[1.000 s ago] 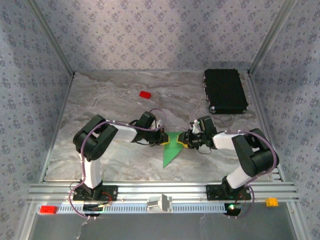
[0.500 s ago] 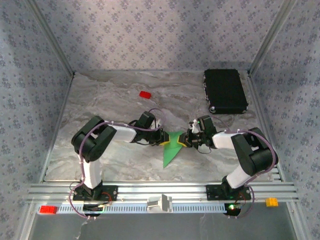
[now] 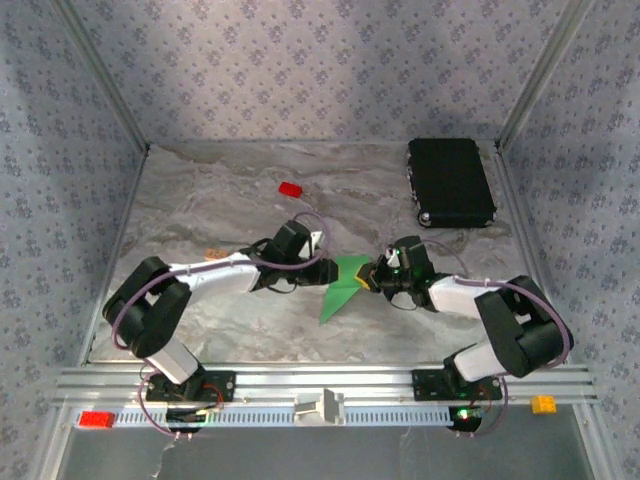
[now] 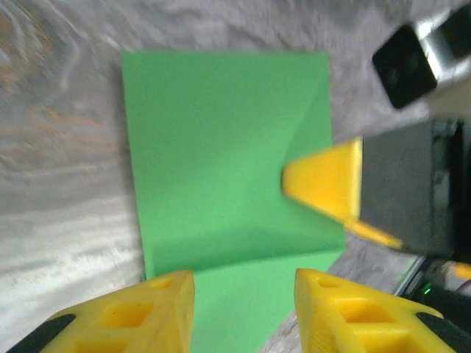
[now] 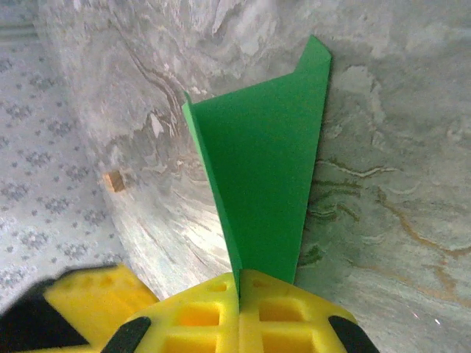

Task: Fold a paper plane with a square sheet of paper (pick it up from the middle)
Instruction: Fold the wing for the fifth time at the center of the table.

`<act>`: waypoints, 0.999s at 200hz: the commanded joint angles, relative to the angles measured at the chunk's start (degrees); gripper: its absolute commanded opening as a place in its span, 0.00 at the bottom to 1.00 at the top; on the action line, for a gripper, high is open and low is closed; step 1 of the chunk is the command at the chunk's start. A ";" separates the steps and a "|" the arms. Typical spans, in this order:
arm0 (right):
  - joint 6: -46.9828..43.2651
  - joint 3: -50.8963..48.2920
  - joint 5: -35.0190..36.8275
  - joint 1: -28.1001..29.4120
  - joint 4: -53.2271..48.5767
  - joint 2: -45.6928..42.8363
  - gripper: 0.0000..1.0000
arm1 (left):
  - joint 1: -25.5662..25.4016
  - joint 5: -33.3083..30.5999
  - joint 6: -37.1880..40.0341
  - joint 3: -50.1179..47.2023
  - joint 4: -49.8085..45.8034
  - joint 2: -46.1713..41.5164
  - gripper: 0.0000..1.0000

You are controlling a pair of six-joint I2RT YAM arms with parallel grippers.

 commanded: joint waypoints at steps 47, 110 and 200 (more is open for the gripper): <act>5.17 0.97 3.77 0.71 -0.80 -1.85 0.05 | -14.08 -23.46 14.37 5.57 -16.34 1.09 0.48; 5.68 1.12 3.74 0.91 -0.71 -1.85 0.05 | -20.12 -36.74 15.52 11.66 -22.31 8.34 0.48; 5.93 0.97 3.60 0.67 -0.53 -1.82 0.05 | -21.37 -38.75 15.85 13.52 -23.41 10.76 0.36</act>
